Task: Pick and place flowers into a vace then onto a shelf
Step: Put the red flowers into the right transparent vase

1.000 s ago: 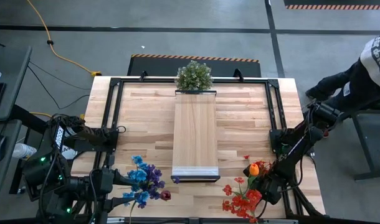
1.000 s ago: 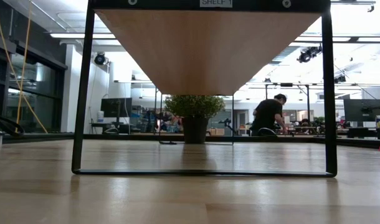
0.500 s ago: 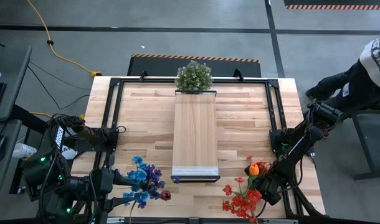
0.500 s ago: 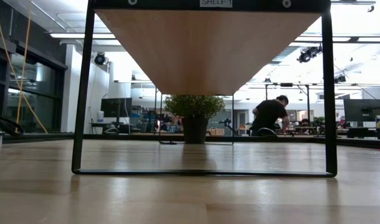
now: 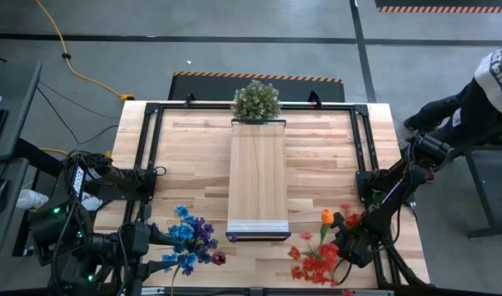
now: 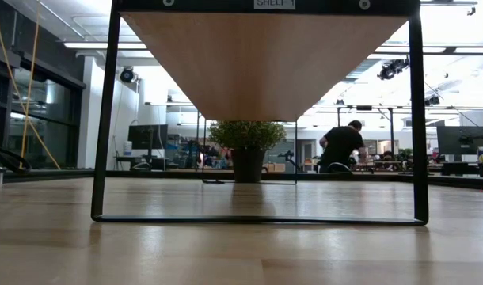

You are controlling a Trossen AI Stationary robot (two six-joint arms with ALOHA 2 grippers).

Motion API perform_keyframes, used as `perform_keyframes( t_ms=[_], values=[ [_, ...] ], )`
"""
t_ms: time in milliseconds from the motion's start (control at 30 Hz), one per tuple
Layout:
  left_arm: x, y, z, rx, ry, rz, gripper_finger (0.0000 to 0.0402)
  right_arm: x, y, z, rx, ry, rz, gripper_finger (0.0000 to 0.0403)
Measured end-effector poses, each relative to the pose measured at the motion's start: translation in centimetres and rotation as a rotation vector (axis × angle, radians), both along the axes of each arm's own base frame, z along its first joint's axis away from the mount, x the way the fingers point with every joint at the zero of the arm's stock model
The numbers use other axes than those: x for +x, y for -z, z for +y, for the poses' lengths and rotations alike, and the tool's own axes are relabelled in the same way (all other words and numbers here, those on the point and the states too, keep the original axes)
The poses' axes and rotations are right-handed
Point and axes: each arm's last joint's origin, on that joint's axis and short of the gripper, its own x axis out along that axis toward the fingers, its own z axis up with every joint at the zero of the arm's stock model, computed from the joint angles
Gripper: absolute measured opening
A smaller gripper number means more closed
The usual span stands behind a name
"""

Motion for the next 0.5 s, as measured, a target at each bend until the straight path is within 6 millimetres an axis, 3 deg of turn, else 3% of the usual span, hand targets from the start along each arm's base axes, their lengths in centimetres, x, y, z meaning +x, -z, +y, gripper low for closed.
perform_keyframes(
  t_ms=[500],
  values=[
    [0.00, 0.00, 0.00, 0.000, 0.000, 0.000, 0.0216, -0.62, 0.11, -0.06, -0.027, -0.063, 0.031, 0.0007]
  ],
)
